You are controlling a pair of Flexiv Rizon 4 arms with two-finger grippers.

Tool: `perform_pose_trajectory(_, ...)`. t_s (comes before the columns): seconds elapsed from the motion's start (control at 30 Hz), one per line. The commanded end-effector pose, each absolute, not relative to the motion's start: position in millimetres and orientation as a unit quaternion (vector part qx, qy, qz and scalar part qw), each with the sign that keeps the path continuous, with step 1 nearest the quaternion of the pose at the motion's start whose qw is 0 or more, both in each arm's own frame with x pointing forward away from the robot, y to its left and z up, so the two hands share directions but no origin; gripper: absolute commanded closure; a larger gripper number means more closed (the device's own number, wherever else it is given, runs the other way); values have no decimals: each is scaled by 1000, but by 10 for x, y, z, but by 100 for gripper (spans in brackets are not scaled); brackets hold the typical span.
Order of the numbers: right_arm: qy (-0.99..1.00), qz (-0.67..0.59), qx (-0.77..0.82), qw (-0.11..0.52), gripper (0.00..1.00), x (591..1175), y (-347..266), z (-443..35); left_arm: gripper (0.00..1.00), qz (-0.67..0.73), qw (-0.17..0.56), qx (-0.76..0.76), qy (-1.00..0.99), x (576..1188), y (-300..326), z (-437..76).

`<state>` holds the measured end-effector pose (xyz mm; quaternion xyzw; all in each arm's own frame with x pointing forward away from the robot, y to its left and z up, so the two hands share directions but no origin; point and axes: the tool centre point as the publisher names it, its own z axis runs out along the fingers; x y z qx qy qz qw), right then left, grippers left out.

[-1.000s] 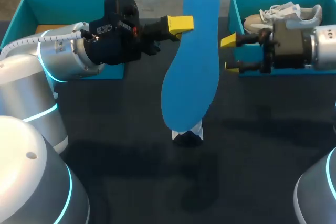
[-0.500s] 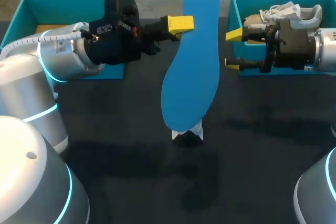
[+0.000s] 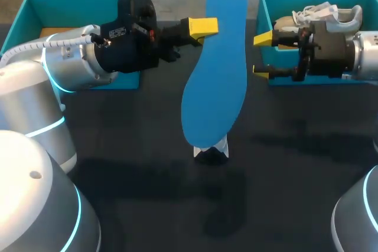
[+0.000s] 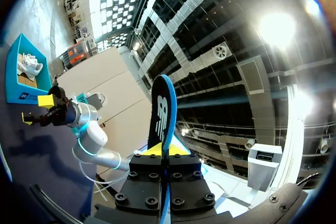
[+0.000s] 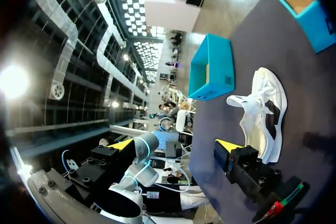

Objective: Take the shoe out of the shoebox, open the shoe tongue, remove and reinsert the insole, then place the shoe into the shoebox

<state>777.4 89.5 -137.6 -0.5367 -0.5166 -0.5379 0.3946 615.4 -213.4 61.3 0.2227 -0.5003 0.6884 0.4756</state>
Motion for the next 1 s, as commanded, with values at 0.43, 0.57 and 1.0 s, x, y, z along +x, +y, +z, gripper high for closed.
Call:
perform_pose_trajectory(0.43, -517, -538, -537, 394, 0, 7783, 911, -1381, 100, 729, 433, 226, -480, 6063, -2153, 607)
perform_pose_trajectory(0.57, -517, -538, -537, 394, 0, 7783, 911, -1381, 100, 746, 378, 157, -525, 6100, -2106, 553)
perform_pose_trajectory(1.0, -517, -538, -537, 394, 0, 7783, 911, -1381, 100, 730, 222, -98, -640, 6380, -1910, 278)
